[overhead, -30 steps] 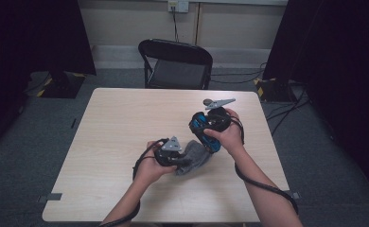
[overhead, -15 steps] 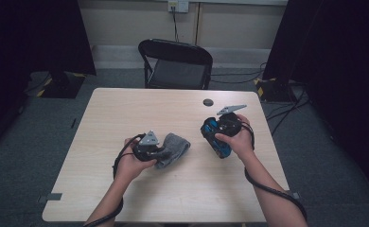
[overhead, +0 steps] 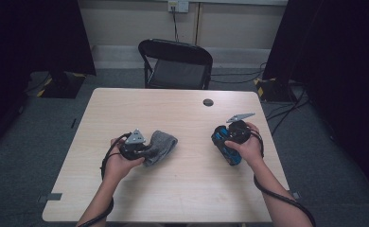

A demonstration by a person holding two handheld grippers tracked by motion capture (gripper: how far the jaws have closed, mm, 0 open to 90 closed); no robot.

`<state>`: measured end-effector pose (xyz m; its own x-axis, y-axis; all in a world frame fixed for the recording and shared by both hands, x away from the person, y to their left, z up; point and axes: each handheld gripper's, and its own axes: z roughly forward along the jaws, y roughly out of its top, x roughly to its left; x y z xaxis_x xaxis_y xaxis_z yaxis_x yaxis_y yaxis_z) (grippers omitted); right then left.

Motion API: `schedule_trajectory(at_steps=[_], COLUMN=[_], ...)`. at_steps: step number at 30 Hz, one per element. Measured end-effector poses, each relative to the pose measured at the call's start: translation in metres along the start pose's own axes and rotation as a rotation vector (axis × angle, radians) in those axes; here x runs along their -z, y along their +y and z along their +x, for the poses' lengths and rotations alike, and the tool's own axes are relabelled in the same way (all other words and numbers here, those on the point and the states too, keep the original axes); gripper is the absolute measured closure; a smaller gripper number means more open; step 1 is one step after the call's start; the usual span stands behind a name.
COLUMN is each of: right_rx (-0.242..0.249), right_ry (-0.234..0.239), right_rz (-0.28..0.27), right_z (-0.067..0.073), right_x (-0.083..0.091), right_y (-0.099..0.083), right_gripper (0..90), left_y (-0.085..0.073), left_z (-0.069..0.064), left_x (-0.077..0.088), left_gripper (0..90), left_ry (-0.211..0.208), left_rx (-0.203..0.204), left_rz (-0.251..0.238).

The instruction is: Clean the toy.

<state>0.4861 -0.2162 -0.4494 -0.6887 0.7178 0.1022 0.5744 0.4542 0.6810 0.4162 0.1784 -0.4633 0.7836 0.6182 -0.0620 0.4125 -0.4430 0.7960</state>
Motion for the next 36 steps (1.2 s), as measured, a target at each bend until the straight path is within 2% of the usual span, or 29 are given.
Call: schedule_trajectory(at_steps=[5, 13, 23, 24, 29, 33, 36], right_rx=[0.001, -0.010, -0.007, -0.007, 0.006, 0.000, -0.002], right_ry=[-0.009, -0.032, -0.063, -0.067, -0.088, -0.091, -0.086], right_rz=[0.022, 0.047, 0.072, 0.072, 0.080, 0.082, 0.078], right_z=[-0.003, -0.009, -0.008, -0.008, -0.007, -0.006, -0.007], right_x=[-0.004, -0.010, -0.023, -0.023, -0.027, -0.028, -0.028], right_y=[-0.007, -0.009, -0.017, -0.018, -0.019, -0.020, -0.020], right_gripper=[25.9, 25.9, 25.8, 25.8, 25.7, 25.7, 25.7], left_y=[-0.005, -0.007, -0.014, -0.015, -0.015, -0.016, -0.017], left_z=[0.008, 0.016, 0.026, 0.026, 0.028, 0.028, 0.029], left_x=[0.003, 0.008, 0.009, 0.009, 0.008, 0.008, 0.008], left_gripper=[74.7, 74.5, 74.4, 74.4, 74.3, 74.3, 74.2], left_ry=[0.015, 0.049, 0.069, 0.069, 0.076, 0.074, 0.081], left_rx=[0.017, 0.013, 0.029, 0.040, 0.033, 0.041, 0.032], left_rz=[-0.004, -0.006, 0.000, -0.008, -0.004, -0.005, 0.004])
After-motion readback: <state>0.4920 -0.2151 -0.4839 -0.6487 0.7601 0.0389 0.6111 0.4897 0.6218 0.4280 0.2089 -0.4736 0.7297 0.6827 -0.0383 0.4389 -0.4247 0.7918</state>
